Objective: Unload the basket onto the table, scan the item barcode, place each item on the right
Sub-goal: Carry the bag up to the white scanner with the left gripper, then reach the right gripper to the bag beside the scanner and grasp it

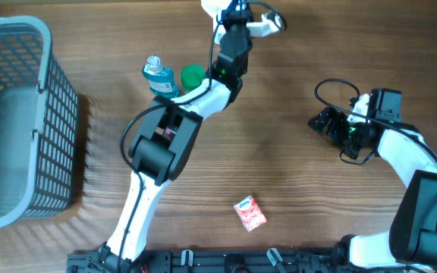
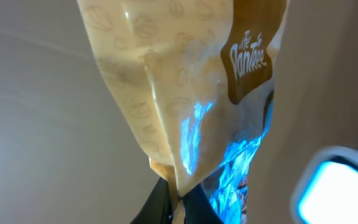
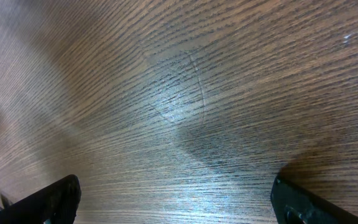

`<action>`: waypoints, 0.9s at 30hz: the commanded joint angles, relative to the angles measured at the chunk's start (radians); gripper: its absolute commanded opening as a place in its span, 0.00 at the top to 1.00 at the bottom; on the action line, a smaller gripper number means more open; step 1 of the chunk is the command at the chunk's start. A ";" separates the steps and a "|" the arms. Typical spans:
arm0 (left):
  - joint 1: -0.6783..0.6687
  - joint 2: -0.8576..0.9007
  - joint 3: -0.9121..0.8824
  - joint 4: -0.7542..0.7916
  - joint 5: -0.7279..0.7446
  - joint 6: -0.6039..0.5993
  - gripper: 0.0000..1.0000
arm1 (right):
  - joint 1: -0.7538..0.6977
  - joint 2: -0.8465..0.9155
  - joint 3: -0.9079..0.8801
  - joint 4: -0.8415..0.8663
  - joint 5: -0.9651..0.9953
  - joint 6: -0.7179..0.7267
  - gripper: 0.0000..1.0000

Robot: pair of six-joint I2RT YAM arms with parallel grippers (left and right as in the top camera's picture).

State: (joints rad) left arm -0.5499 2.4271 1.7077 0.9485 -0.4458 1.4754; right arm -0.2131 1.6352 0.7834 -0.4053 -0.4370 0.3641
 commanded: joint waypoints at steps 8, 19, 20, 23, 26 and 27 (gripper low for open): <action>-0.105 -0.362 0.017 -0.487 -0.193 -0.670 0.96 | -0.011 -0.116 -0.005 -0.074 0.010 -0.085 0.00; -0.052 -0.764 0.017 -1.321 0.255 -1.696 0.96 | -0.178 -0.526 0.015 -0.164 -0.427 -0.050 0.00; -0.020 -0.772 0.017 -1.360 0.351 -1.753 0.96 | -0.216 -0.486 0.015 -0.138 -0.573 -0.050 0.00; 0.071 -0.767 0.017 -1.426 0.610 -1.904 0.96 | -0.303 -0.342 0.015 0.004 -1.072 0.005 0.00; 0.116 -0.753 0.017 -1.440 0.786 -1.947 0.96 | -0.307 -0.191 0.014 0.263 -1.187 0.249 0.00; 0.116 -0.749 0.017 -1.440 0.810 -1.976 0.96 | -0.303 -0.144 0.014 0.337 -1.187 0.311 0.00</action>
State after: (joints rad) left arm -0.4412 1.6737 1.7237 -0.4969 0.1699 -0.3897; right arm -0.5209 1.4059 0.7906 -0.1768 -1.4456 0.4789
